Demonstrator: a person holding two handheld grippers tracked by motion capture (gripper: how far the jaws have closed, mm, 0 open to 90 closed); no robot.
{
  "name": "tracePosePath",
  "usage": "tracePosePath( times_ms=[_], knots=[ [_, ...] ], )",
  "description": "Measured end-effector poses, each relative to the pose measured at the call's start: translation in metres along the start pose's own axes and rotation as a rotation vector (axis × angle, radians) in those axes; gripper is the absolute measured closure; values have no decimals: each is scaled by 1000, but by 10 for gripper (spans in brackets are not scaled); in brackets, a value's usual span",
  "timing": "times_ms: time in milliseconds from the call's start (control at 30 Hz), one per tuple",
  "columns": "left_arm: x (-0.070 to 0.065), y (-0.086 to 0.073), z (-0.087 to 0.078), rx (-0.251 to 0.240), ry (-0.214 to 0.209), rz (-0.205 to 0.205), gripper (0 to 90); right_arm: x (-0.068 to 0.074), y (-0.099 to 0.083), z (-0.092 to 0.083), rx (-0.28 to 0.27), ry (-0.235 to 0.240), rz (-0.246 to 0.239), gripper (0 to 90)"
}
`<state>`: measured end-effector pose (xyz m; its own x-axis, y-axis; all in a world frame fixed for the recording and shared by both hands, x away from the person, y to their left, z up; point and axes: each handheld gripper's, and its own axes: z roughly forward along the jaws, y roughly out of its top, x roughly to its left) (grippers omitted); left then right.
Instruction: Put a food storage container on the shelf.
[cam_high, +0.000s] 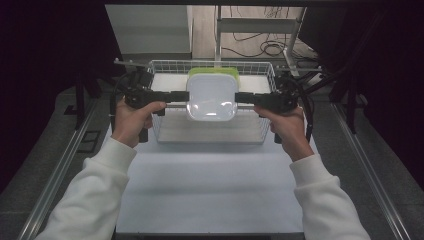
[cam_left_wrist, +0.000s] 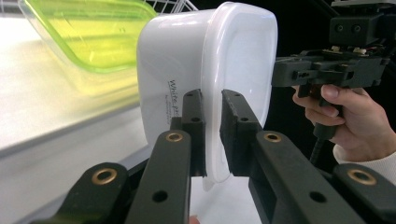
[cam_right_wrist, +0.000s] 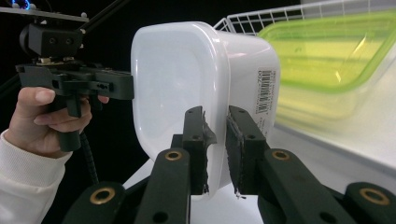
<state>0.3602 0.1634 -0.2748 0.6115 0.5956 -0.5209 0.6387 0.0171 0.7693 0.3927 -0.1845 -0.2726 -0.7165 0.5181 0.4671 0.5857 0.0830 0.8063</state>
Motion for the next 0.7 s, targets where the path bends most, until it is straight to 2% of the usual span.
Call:
tracePosePath(
  times_ms=[333,533,700],
  knots=[
    [11,22,2,-13,-21,-16,804,-3,23,4,-4,-2,-10,778],
    [16,37,6,-15,-7,-28,804,-11,37,10,-8,-11,17,777],
    [19,43,7,-14,-8,-31,805,-16,41,14,-10,-8,33,776]
  ],
)
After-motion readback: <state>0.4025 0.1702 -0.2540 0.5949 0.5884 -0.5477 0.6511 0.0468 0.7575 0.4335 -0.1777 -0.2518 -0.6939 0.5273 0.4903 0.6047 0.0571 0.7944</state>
